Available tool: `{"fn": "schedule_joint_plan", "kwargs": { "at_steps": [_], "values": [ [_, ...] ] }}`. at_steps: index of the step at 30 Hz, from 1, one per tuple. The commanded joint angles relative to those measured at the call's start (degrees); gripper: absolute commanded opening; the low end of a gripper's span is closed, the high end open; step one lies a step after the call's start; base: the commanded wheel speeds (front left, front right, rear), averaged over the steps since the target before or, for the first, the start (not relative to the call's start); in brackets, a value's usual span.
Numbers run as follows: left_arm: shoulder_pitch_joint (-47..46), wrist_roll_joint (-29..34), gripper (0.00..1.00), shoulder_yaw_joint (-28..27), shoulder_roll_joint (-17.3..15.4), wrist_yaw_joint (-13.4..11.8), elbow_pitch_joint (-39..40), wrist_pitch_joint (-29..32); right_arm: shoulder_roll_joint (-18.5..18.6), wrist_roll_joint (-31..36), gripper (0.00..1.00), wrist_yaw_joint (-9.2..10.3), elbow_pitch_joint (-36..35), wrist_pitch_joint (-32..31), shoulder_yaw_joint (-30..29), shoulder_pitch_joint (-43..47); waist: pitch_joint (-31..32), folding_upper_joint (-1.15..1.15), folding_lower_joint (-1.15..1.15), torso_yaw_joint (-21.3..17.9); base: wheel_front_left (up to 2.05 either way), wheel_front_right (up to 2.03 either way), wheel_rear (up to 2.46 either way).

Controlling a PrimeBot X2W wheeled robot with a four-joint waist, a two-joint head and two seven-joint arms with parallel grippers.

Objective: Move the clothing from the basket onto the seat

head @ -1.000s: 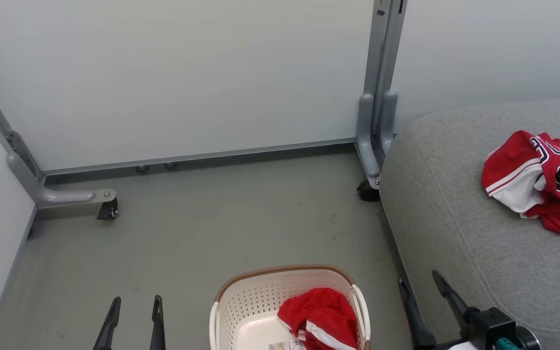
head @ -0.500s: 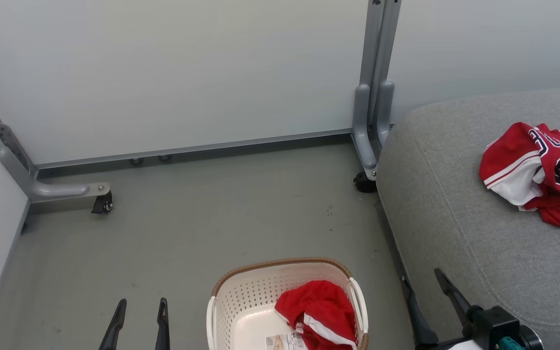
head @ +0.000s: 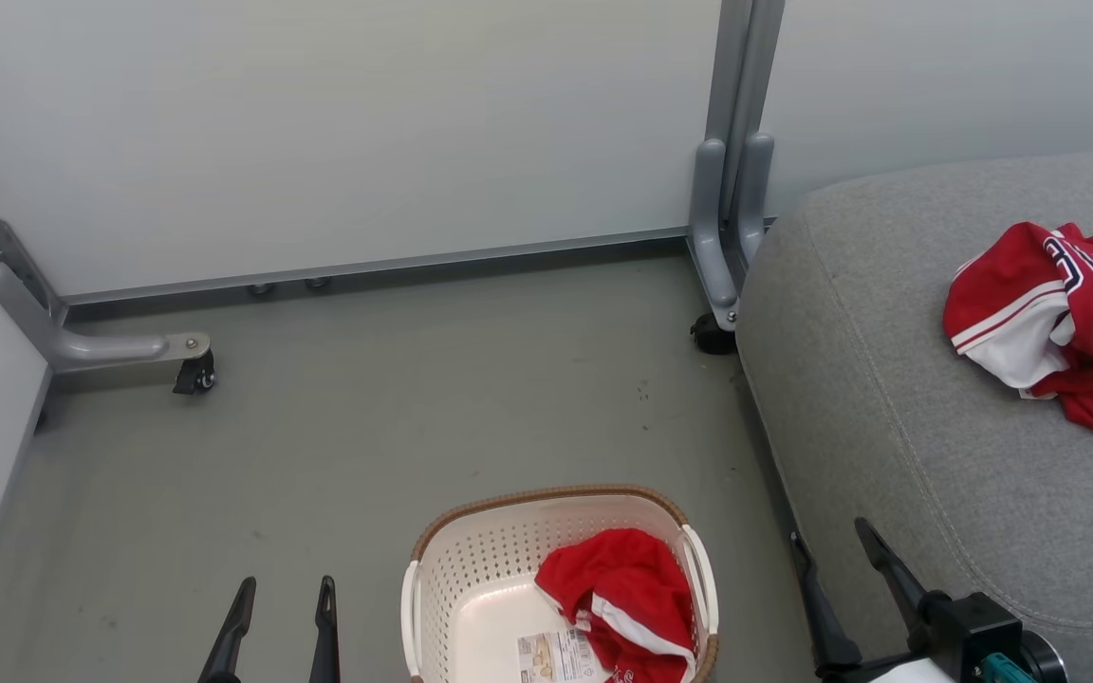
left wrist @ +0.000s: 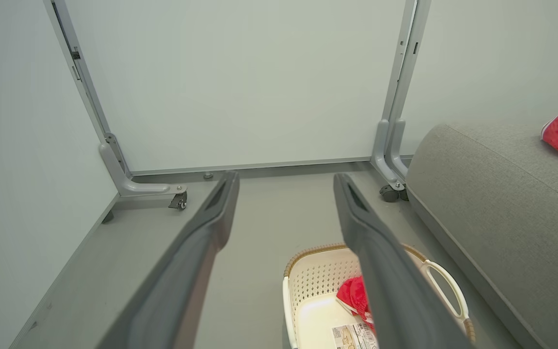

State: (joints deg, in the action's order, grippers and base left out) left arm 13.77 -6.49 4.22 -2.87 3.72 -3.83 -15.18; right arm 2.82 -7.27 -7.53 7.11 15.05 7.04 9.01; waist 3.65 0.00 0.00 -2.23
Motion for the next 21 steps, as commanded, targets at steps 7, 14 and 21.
{"fn": "schedule_joint_plan", "kwargs": {
  "at_steps": [7, 14, 21],
  "values": [
    [-2.0, -0.2, 1.00, 1.2, -0.1, -0.2, -0.4, 0.1, 0.1, 0.8, 1.00, 0.08, -0.5, 0.2, -0.5, -1.2, -2.8, 0.00, 0.00, 0.3, 0.00, 0.00, 0.00],
    [-5.7, 0.4, 1.00, 2.7, -0.1, 0.0, -0.5, 0.1, 0.1, 1.0, 1.00, 0.08, -1.8, 0.2, -1.3, -4.3, -10.2, 0.00, 0.00, 0.8, 0.00, 0.00, 0.00],
    [-15.1, 3.3, 1.00, 4.6, -0.1, 1.4, -2.0, 0.0, 0.1, 2.1, 1.00, 0.08, -4.8, 0.2, -2.8, -12.3, -22.6, 0.00, 0.00, 0.8, 0.00, 0.00, 0.00]
  ]
}}
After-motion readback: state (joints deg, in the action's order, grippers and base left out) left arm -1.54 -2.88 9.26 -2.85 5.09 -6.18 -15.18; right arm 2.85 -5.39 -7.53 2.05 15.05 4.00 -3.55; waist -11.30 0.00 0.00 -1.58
